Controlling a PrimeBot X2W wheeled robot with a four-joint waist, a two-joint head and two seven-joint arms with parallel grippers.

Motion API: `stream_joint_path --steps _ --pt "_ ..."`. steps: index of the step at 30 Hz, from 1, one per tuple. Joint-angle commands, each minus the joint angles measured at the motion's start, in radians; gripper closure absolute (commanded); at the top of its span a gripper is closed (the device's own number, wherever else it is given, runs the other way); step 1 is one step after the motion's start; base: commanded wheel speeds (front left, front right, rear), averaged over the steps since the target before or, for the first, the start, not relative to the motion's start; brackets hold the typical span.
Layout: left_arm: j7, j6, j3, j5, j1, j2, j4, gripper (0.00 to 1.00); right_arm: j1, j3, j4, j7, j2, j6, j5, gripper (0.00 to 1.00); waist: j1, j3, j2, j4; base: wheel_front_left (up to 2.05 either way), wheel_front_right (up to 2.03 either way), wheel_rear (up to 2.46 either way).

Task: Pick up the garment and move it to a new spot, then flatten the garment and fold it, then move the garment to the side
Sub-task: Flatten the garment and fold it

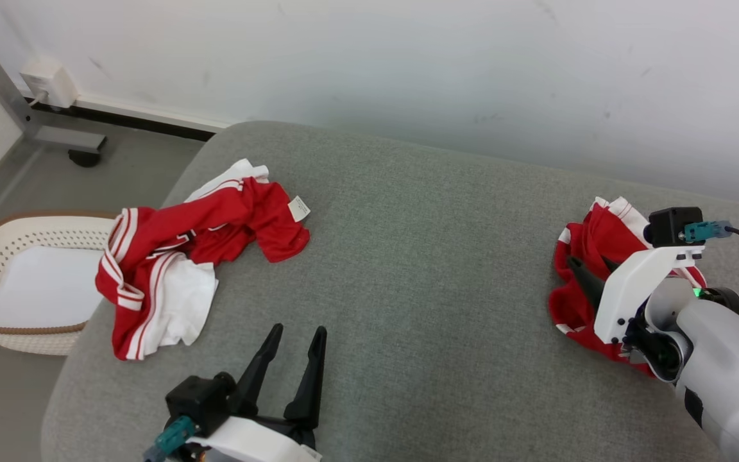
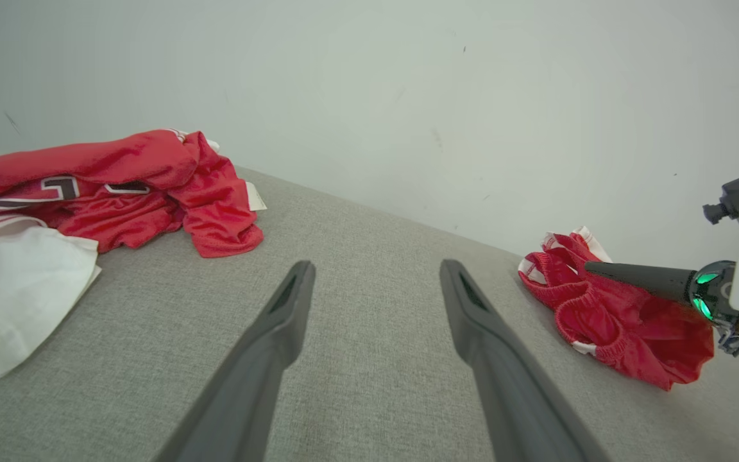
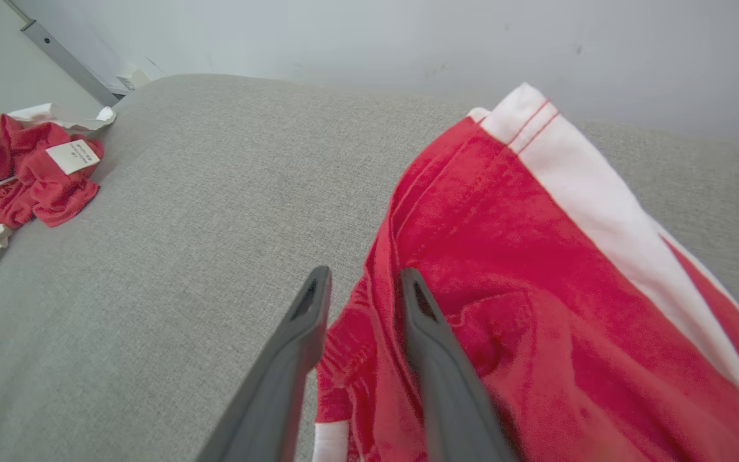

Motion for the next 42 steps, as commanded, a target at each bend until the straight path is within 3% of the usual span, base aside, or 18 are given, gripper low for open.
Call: stream_joint_path --steps 1,7,16,23,31,32,33,34,35,42 --pt "-0.001 0.001 0.004 -0.004 -0.008 0.003 0.004 0.00 0.005 0.001 0.000 -0.013 0.010 -0.002 -0.002 0.00 -0.0001 -0.007 0.0000 -0.006 0.00 0.00 0.00" --pt "-0.001 0.001 0.015 0.009 0.009 0.003 0.006 0.00 0.033 -0.009 -0.084 -0.088 0.006 -0.002 0.016 0.00 -0.0001 -0.039 0.0000 -0.036 0.00 0.00 0.00" --pt "-0.001 0.000 0.024 0.024 0.032 0.003 -0.016 0.00 0.075 -0.076 -0.202 -0.283 -0.119 -0.002 0.038 0.00 -0.0001 -0.069 0.0000 -0.090 0.00 0.00 0.00" --pt "-0.001 -0.002 0.022 0.025 0.038 0.003 -0.023 0.00 0.118 -0.161 -0.138 -0.343 -0.202 -0.002 0.052 0.00 -0.0001 -0.061 0.0000 -0.098 0.00 0.00 0.00" --pt "-0.001 -0.003 0.014 0.015 0.019 0.003 -0.024 0.00 0.110 -0.188 -0.048 -0.340 -0.201 -0.002 0.035 0.00 -0.0001 -0.035 0.0000 -0.074 0.00 0.00 0.00" --pt "-0.001 -0.003 0.014 0.013 0.016 0.003 -0.025 0.00 0.096 -0.183 -0.042 -0.329 -0.198 -0.002 0.030 0.18 -0.0001 -0.026 0.0000 -0.070 0.00 0.00 0.00" --pt "-0.001 -0.004 0.013 0.012 0.011 0.003 -0.027 0.00 0.082 -0.179 -0.038 -0.321 -0.194 -0.002 0.025 0.60 -0.0001 -0.018 0.0000 -0.067 0.00 0.00 0.00" --pt "-0.001 -0.004 0.010 0.010 0.007 0.003 -0.027 0.00 0.070 -0.175 -0.031 -0.310 -0.193 -0.002 0.021 0.95 -0.0001 -0.009 0.0000 -0.061 0.00 0.00 0.00" --pt "-0.001 -0.005 0.007 0.008 0.002 0.003 -0.027 0.00 0.058 -0.167 -0.021 -0.295 -0.193 -0.002 0.011 1.00 -0.0001 -0.001 0.0000 -0.054 0.00 0.00 0.00" --pt "-0.001 0.003 -0.015 -0.020 -0.016 0.003 -0.021 0.00 0.011 -0.117 0.066 -0.090 -0.163 -0.002 0.007 1.00 -0.0001 0.026 0.0000 -0.001 0.00 0.00 0.00"
